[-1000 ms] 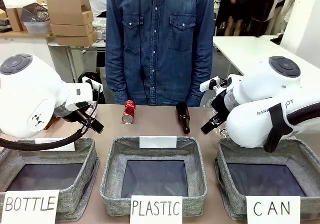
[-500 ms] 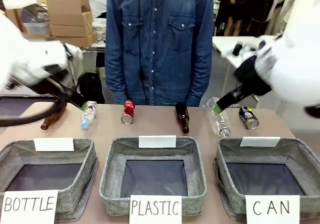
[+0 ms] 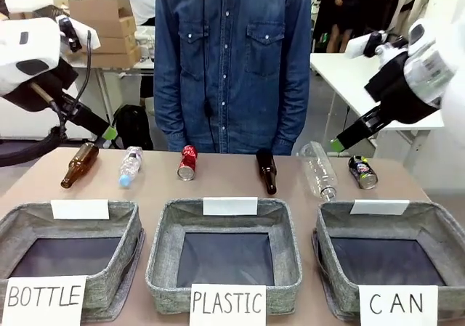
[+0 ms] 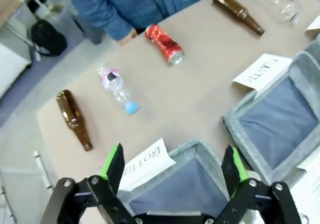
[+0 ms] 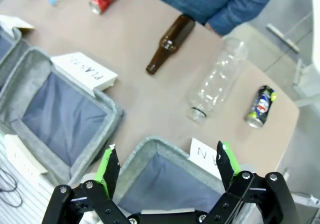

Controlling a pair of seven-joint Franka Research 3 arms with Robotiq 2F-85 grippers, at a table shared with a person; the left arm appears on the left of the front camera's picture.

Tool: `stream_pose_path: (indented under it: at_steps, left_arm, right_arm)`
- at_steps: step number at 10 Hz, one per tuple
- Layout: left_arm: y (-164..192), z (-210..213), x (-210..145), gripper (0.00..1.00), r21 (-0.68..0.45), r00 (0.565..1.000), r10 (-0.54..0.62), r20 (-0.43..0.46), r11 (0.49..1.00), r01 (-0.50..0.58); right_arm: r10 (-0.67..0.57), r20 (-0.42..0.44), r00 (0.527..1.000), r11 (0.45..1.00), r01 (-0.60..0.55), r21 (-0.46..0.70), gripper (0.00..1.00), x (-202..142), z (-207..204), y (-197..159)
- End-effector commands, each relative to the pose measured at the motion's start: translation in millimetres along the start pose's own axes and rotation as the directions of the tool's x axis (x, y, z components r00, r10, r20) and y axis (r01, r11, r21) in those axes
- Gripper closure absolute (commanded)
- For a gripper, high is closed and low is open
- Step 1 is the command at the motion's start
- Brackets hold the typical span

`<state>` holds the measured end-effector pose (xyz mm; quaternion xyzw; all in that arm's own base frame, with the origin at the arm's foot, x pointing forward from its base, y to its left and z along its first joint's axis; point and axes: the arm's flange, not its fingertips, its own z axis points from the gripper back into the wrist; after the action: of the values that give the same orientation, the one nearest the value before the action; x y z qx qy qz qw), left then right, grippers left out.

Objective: Sort the can waste into the basket.
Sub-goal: Pick up the can waste from the table and place it in the right Fabric basket.

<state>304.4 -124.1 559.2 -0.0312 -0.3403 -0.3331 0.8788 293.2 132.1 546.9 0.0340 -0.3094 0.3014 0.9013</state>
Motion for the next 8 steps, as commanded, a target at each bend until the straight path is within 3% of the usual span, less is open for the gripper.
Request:
stream_pose_path:
  at_steps: [1,2,3,4,5,6,7,8]
  left_arm:
    - [-0.4,9.0,3.7,0.00,-0.184,0.999,-0.018,0.031,0.983,0.023]
    - [9.7,13.9,-2.1,0.00,-0.347,1.000,-0.012,0.022,0.938,0.019]
    - [26.8,23.5,-14.5,0.00,-0.542,0.997,0.009,0.075,0.840,0.033]
    - [47.1,27.8,-30.1,0.00,-0.708,0.986,0.125,0.112,0.706,-0.009]
    - [67.3,20.1,-43.4,0.00,-0.820,0.942,0.331,0.059,0.554,-0.144]
    - [81.8,9.8,-53.7,0.00,-0.877,0.864,0.504,-0.014,0.409,-0.253]
    - [98.4,5.9,-66.6,0.00,-0.903,0.781,0.623,-0.039,0.312,-0.294]
    - [111.3,5.5,-77.5,0.00,-0.913,0.726,0.686,-0.045,0.267,-0.310]
  right_arm:
    - [-0.007,0.040,0.999,0.997,0.004,0.077,0.00,-3.1,5.4,5.5]
    - [-0.139,0.101,0.985,0.957,0.108,0.271,0.00,-12.8,11.3,-3.1]
    - [-0.367,0.079,0.927,0.810,0.276,0.518,0.00,-26.8,20.8,-18.4]
    - [-0.507,-0.039,0.861,0.622,0.396,0.675,0.00,-45.4,27.3,-33.9]
    - [-0.638,-0.148,0.756,0.413,0.498,0.763,0.00,-64.6,31.7,-53.5]
    - [-0.719,-0.209,0.663,0.268,0.542,0.796,0.00,-80.8,33.5,-73.6]
    - [-0.792,-0.236,0.564,0.151,0.554,0.818,0.00,-98.2,34.0,-94.8]
    - [-0.847,-0.214,0.487,0.101,0.542,0.834,0.00,-115.5,35.9,-111.4]
